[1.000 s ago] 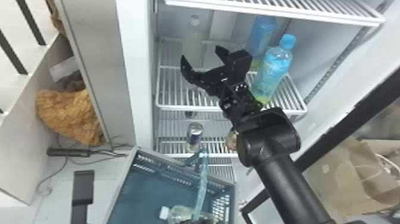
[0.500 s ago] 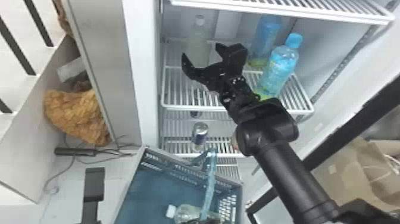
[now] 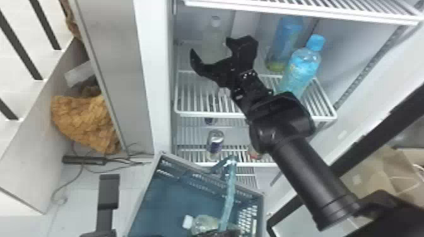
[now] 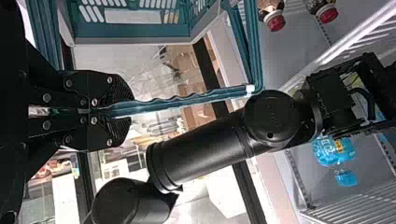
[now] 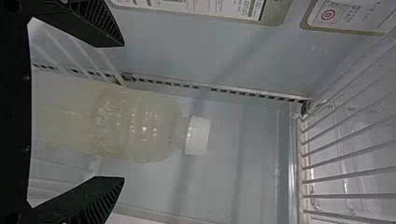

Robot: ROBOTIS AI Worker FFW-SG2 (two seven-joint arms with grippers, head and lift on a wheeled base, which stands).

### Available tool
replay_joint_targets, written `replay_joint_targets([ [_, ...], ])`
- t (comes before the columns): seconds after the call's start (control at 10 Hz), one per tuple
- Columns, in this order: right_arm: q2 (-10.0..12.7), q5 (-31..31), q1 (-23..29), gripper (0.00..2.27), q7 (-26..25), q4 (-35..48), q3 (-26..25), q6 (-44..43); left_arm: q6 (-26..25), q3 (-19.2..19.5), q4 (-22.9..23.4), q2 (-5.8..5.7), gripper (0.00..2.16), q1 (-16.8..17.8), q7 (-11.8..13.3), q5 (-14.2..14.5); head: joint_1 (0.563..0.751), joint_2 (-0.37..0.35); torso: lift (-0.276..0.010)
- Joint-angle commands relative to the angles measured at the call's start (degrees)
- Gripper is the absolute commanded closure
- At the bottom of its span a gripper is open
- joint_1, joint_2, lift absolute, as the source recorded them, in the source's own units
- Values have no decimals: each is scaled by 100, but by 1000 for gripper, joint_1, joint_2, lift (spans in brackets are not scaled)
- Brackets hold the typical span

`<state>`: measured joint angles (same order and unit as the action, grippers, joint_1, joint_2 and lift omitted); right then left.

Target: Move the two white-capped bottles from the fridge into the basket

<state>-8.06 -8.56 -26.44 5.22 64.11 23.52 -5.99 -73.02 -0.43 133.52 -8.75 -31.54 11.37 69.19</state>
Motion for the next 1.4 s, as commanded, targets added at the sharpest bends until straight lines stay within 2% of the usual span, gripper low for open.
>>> replay_joint_targets([
  [0.0,-3,-1,-98,-1,-48,-90,36,-6,4,-14,0,-4,1194,5,-3,5,695,-139,0],
  [0.2,-3,-115,-239,125,-83,-301,173,-6,4,-14,-28,5,1194,19,-3,5,695,-141,0],
  [0.3,-3,-310,-338,337,-83,-442,276,-6,4,-26,-28,-4,1194,33,-3,5,695,-140,0],
  [0.4,-3,-424,-338,713,-83,-442,288,-6,18,-37,-42,-4,1194,47,5,5,695,-136,0],
  [0.5,-3,-515,-338,855,-83,-428,322,-49,18,-37,-42,-4,1194,47,-3,5,695,-134,0],
  [0.6,6,-515,-323,863,-118,-386,345,-105,32,-37,-42,-4,1194,33,5,5,695,-132,0],
  [0.8,6,-1098,-169,863,-197,-470,265,-288,18,-26,-42,-13,1194,19,5,50,695,-128,0],
  [1.3,-20,-1030,42,863,-197,-119,59,-358,32,43,-42,5,1194,-80,14,62,695,-150,0],
])
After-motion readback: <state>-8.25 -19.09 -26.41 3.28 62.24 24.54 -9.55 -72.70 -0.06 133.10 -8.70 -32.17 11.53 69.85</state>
